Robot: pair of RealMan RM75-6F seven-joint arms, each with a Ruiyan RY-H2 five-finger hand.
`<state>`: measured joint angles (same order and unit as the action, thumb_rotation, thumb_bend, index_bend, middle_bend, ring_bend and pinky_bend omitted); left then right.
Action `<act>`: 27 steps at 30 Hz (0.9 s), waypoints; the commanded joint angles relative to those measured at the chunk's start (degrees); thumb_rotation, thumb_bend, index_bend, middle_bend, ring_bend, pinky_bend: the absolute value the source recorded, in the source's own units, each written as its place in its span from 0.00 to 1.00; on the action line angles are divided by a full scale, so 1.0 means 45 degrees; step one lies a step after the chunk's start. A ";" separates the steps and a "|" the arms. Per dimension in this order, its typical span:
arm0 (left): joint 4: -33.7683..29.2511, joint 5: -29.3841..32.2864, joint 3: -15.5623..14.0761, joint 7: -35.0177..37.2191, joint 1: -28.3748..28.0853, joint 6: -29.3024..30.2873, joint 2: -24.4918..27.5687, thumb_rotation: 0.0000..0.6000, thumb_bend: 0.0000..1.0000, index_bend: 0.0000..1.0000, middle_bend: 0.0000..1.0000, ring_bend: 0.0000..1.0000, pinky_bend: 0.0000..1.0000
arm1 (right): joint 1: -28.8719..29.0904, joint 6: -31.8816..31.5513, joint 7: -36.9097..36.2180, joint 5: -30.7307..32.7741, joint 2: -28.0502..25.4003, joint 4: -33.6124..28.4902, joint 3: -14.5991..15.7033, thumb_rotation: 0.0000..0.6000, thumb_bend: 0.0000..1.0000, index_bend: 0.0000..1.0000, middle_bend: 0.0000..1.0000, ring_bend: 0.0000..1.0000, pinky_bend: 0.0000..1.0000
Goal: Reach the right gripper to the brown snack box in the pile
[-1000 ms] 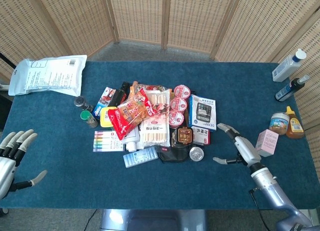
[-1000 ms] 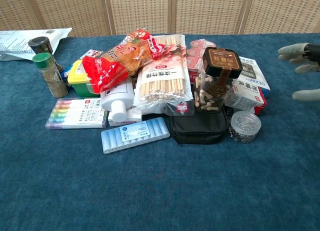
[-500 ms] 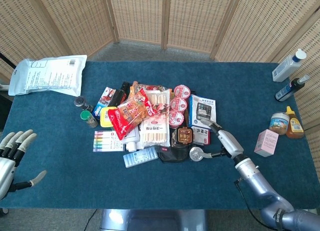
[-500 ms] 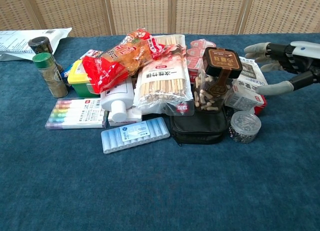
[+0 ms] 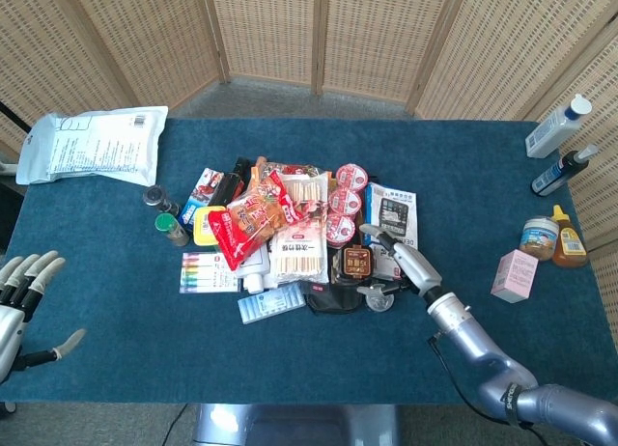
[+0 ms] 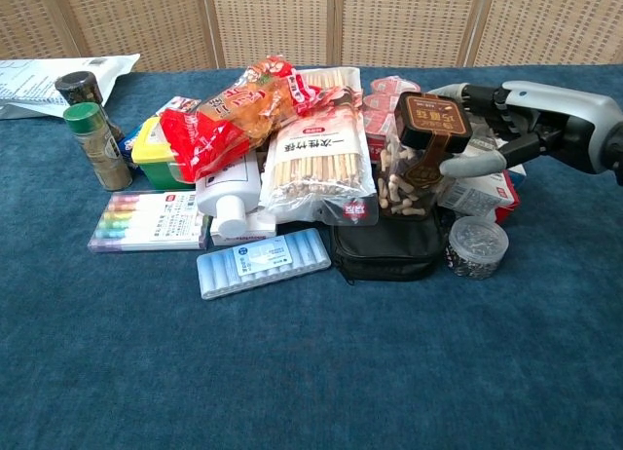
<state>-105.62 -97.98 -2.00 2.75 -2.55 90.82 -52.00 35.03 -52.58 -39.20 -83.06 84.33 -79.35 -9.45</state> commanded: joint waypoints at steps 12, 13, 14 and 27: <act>0.0249 0.0151 -0.0053 0.0234 0.0247 0.0239 -0.0002 0.67 0.28 0.00 0.05 0.00 0.00 | -0.0092 -0.0883 0.0260 0.0496 0.0630 0.0183 -0.0338 1.00 0.11 0.19 0.72 0.72 0.45; 0.0268 0.0167 -0.0049 0.0248 0.0256 0.0247 -0.0003 0.67 0.28 0.00 0.05 0.00 0.00 | -0.0103 -0.0931 0.0251 0.0513 0.0616 0.0188 -0.0362 1.00 0.11 0.20 0.74 0.75 0.47; 0.0287 0.0183 -0.0046 0.0269 0.0264 0.0254 -0.0007 0.67 0.28 0.00 0.05 0.00 0.00 | -0.0119 -0.0991 0.0246 0.0533 0.0604 0.0189 -0.0391 1.00 0.11 0.21 0.75 0.77 0.49; 0.0399 0.0121 -0.0074 0.0367 0.0271 0.0199 -0.0134 0.67 0.28 0.00 0.05 0.00 0.00 | -0.0065 -0.1121 0.0028 0.0756 -0.0839 -0.0936 -0.0991 1.00 0.10 0.21 0.77 0.80 0.50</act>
<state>-103.82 -97.45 -2.34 4.40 -1.33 91.71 -52.60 34.54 -57.68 -38.66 -79.96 81.73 -82.46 -13.14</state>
